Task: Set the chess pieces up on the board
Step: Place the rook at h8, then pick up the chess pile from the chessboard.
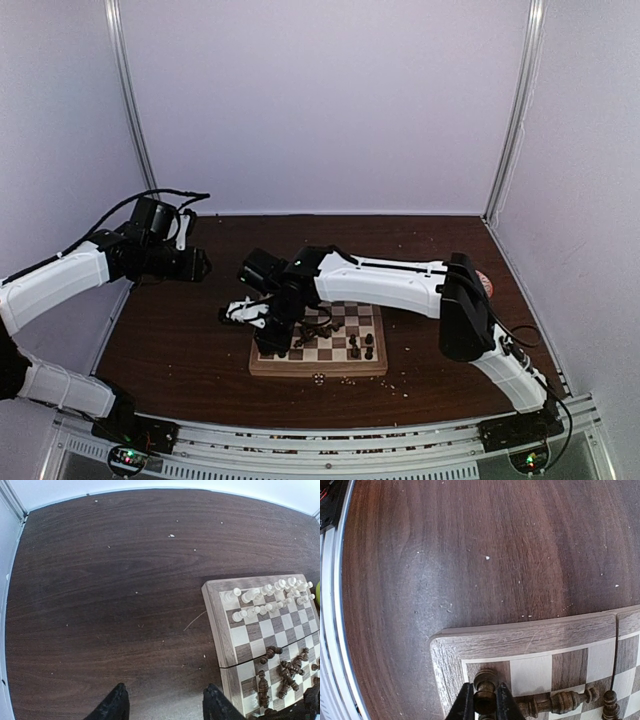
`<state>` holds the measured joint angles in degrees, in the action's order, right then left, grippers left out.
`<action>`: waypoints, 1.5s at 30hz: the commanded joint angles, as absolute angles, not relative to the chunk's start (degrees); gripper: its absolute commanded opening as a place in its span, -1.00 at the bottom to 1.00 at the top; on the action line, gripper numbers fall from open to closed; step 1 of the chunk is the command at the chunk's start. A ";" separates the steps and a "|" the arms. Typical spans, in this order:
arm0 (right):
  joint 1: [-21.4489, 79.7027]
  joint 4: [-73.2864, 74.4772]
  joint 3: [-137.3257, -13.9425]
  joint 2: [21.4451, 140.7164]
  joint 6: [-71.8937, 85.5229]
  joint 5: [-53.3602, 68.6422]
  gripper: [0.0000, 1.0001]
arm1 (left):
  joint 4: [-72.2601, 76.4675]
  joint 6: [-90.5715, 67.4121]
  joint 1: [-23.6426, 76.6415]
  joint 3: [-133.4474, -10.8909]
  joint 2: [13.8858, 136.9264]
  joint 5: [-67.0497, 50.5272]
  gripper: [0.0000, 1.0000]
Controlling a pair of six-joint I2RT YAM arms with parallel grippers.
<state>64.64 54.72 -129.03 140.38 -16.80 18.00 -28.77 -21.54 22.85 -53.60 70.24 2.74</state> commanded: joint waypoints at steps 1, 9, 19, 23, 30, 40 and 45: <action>64.95 55.32 -128.58 141.32 -17.73 17.05 -0.75 | -27.14 -21.09 22.44 -54.12 70.97 1.76 0.07; 64.91 55.55 -128.58 139.04 -17.31 17.52 -0.48 | -27.15 -20.74 22.41 -54.38 71.98 0.10 0.07; 58.12 53.63 -116.77 119.51 -18.32 22.74 -0.40 | -32.04 -24.64 27.39 -59.34 76.17 -2.71 0.01; 51.57 48.56 -102.92 108.54 -18.20 25.10 -0.38 | -36.70 -27.94 33.59 -63.77 81.06 -0.98 0.01; 39.74 41.14 -89.23 100.14 -15.33 31.09 -0.36 | -43.79 -32.48 43.64 -74.08 94.65 -0.09 0.00; 35.78 41.12 -88.69 97.56 -15.42 35.20 -0.35 | -53.55 -34.34 49.72 -84.65 106.24 1.29 0.00; 35.77 41.13 -88.46 97.40 -15.73 35.59 -0.34 | -54.54 -35.31 51.01 -84.25 107.79 0.34 0.00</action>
<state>35.75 42.28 -89.21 99.63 -16.03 33.93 -51.55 -33.65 50.17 -83.07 106.59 0.21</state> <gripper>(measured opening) 0.328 0.499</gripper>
